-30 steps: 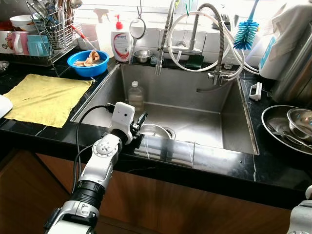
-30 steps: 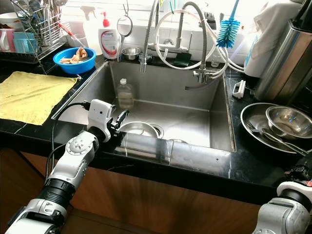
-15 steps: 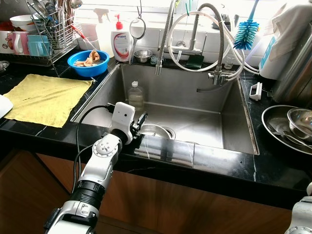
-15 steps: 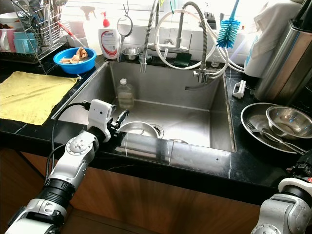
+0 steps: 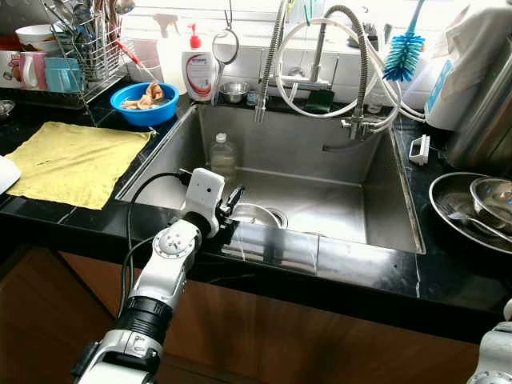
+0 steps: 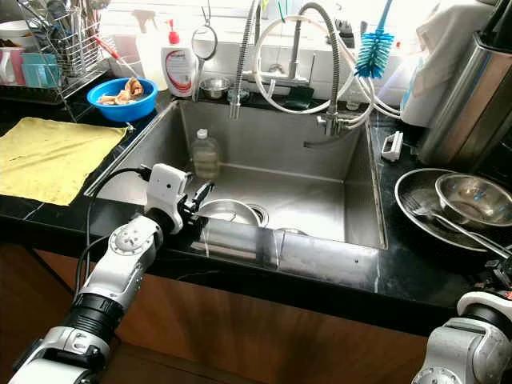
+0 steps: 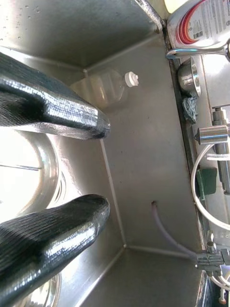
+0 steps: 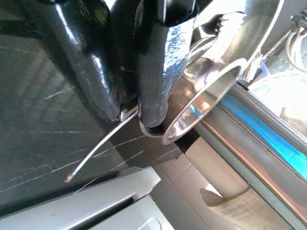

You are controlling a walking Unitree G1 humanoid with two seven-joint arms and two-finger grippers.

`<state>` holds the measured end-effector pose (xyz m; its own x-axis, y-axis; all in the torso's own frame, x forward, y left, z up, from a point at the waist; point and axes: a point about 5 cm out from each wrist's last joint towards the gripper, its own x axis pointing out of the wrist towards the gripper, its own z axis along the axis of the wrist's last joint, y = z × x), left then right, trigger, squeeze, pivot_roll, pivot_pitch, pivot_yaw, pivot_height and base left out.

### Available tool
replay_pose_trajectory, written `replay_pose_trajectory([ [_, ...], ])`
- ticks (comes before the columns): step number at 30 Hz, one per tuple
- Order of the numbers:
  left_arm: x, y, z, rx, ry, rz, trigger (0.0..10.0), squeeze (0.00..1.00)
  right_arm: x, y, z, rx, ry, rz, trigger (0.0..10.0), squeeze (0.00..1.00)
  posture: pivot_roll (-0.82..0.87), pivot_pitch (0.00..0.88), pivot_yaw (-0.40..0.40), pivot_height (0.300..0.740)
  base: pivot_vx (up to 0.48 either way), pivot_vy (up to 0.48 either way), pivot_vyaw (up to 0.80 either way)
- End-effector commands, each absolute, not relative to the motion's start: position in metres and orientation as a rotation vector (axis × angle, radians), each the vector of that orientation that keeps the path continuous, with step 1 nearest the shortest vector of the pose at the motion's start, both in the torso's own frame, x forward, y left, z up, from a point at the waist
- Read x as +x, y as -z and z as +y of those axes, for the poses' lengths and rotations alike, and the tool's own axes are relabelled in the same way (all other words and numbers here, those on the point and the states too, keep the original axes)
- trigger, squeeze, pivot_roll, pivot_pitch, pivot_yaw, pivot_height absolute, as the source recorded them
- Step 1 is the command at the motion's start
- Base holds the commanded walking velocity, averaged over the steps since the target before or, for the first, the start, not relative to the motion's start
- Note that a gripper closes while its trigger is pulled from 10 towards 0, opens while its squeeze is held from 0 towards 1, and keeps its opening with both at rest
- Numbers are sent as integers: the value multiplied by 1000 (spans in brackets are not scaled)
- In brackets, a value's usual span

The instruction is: Kitchen organization

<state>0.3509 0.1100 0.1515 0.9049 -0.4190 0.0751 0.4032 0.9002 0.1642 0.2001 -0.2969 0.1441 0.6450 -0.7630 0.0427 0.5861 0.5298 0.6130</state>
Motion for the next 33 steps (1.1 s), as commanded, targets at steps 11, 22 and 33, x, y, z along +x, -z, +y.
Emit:
replay_pose_trajectory([
  [11,350,-154,110,170,442,-125,10000,0,203,-144,-293,605,818,-318,10000,0,50,0,3,740,0,0,0],
  [22,351,-155,110,178,444,-126,10000,0,211,-148,-278,566,759,-301,10000,0,48,0,4,740,0,0,0],
  [33,350,-154,109,184,454,-127,10000,0,215,-132,-262,626,762,-238,10000,0,52,0,3,740,0,0,0],
])
